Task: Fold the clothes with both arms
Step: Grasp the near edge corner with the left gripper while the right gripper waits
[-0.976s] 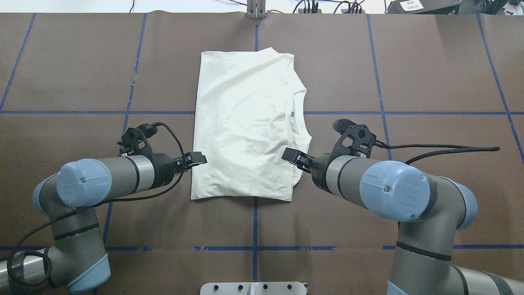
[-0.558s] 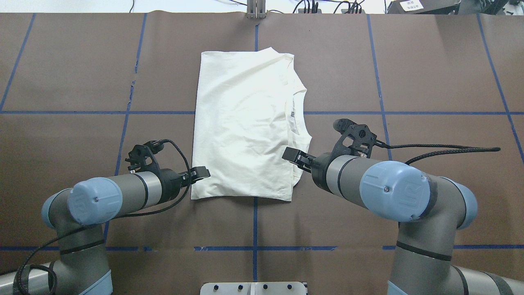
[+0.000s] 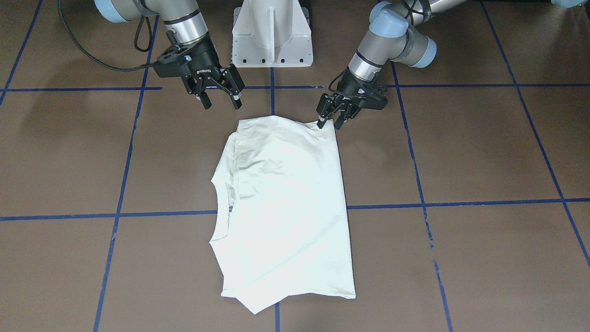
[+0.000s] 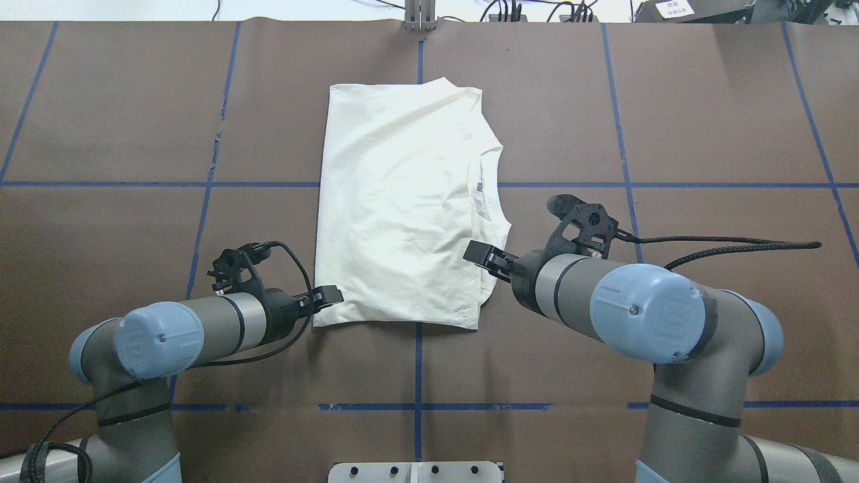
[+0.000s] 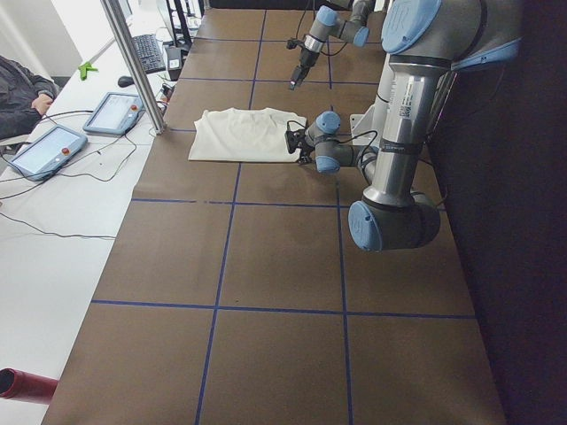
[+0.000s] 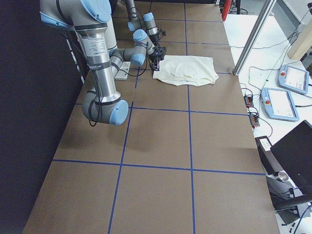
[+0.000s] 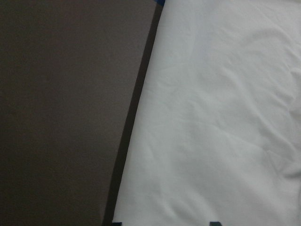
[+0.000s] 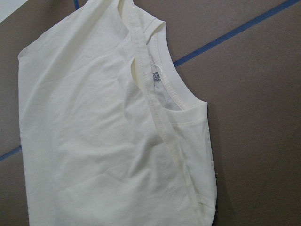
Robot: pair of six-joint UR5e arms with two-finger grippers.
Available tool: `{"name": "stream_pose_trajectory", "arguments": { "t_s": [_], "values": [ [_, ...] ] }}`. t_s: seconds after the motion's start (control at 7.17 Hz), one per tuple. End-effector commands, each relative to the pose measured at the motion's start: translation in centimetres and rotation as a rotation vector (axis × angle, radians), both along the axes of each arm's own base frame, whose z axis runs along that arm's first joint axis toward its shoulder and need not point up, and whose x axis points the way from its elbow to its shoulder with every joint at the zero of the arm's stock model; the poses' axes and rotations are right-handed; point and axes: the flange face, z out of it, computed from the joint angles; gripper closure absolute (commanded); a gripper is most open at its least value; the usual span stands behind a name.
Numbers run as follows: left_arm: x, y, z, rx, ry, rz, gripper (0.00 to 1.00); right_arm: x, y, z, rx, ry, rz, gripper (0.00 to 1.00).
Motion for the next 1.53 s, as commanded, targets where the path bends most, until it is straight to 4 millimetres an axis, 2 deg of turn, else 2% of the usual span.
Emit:
{"name": "stream_pose_trajectory", "arguments": {
  "t_s": [0.0,0.7,0.98,1.39],
  "values": [
    [-0.2,0.2,0.7,-0.002,-0.011,0.002,0.31,0.0,0.0,0.0,0.0,0.0,0.001,0.0],
    [0.5,1.3,0.2,-0.002,-0.001,0.024,0.33,0.0,-0.1,0.1,0.0,0.002,0.002,0.0],
    [0.7,1.5,0.0,-0.003,0.002,0.026,0.38,0.0,-0.1,0.1,0.0,0.002,0.002,0.0],
    [0.7,1.5,0.1,-0.002,0.002,0.027,0.67,-0.1,0.0,0.1,-0.001,0.003,0.001,0.0]
  ]
}}
